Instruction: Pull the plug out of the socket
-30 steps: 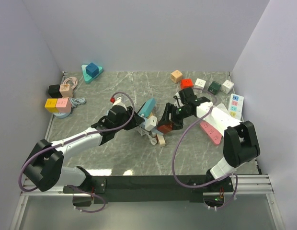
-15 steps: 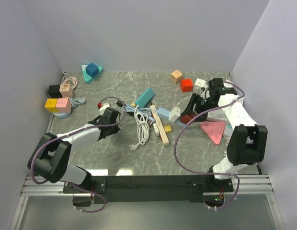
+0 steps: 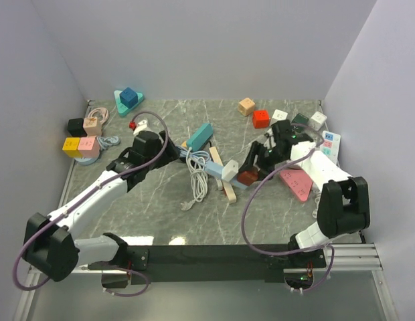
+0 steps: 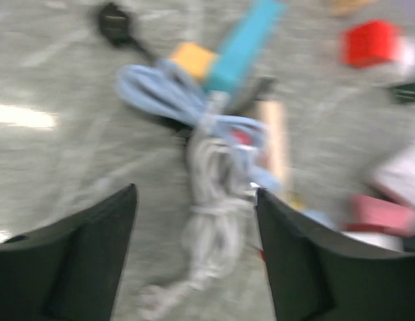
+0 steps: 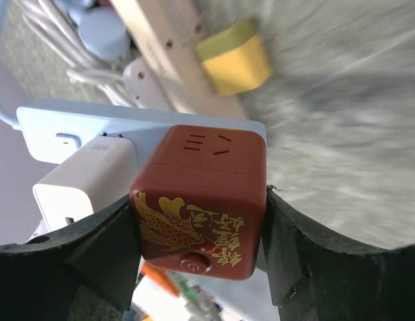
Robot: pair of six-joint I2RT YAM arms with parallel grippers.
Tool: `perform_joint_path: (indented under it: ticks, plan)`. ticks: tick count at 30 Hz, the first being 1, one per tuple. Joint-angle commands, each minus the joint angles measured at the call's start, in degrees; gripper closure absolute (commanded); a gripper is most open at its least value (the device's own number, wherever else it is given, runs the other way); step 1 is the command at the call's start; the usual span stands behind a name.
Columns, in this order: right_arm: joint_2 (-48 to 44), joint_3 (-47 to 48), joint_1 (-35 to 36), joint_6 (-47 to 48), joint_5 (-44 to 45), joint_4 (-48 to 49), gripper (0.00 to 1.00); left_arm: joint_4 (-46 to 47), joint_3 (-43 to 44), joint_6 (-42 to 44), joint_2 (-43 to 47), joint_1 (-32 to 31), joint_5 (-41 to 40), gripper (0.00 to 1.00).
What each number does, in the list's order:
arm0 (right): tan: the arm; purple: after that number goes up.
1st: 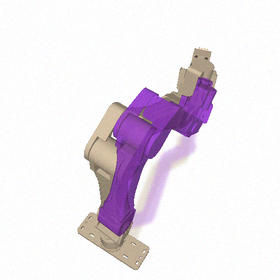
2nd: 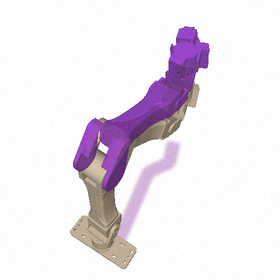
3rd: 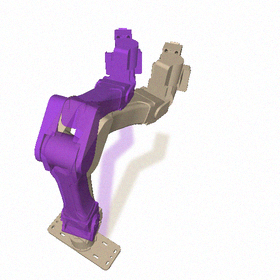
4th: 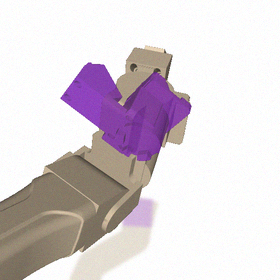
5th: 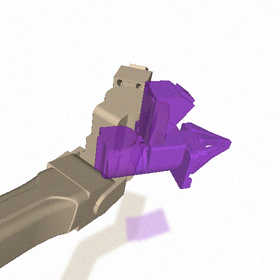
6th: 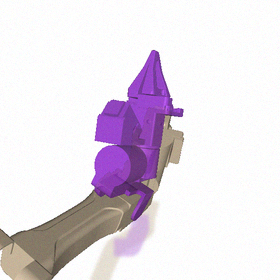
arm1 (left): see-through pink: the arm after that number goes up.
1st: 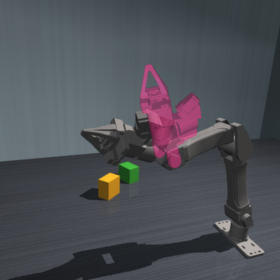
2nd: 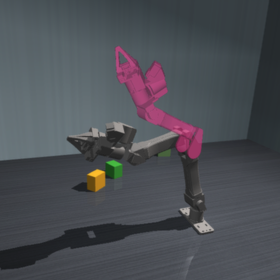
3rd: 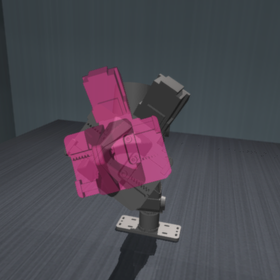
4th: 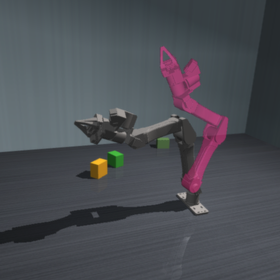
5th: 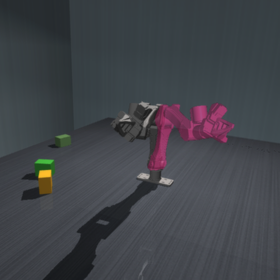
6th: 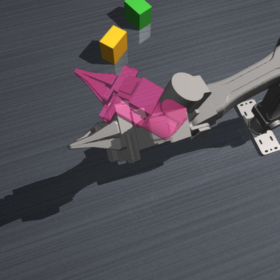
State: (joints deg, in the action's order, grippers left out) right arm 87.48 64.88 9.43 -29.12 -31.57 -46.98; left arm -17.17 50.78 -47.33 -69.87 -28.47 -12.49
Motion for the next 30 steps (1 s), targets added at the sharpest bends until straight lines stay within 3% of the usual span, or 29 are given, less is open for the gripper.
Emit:
perform_joint_path:
  ticks: [1, 7, 11, 21, 30]
  plan:
    - [-3.98, -4.93, 4.28, -12.77, -6.65, 12.59, 1.0, 3.63, 1.33, -6.09, 0.61, -2.46, 9.75, 0.2]
    - [-8.9, -12.58, 5.51, -35.17, -8.24, 31.66, 1.0, 9.43, -2.62, -11.11, 1.22, -6.94, 11.35, 0.16]
    - [-9.61, -13.2, 7.35, -40.47, -7.63, 34.32, 1.0, 11.09, -3.32, -12.52, 0.96, -9.58, 8.98, 0.16]
    - [-9.26, -13.02, 11.48, -43.12, -7.1, 35.47, 1.0, 13.04, -0.34, -12.0, -3.17, -13.02, -2.52, 0.1]
    - [-9.96, -12.59, 15.61, -44.44, -8.5, 37.05, 1.0, 14.27, 1.59, -12.08, -8.17, -13.28, -5.26, 0.12]
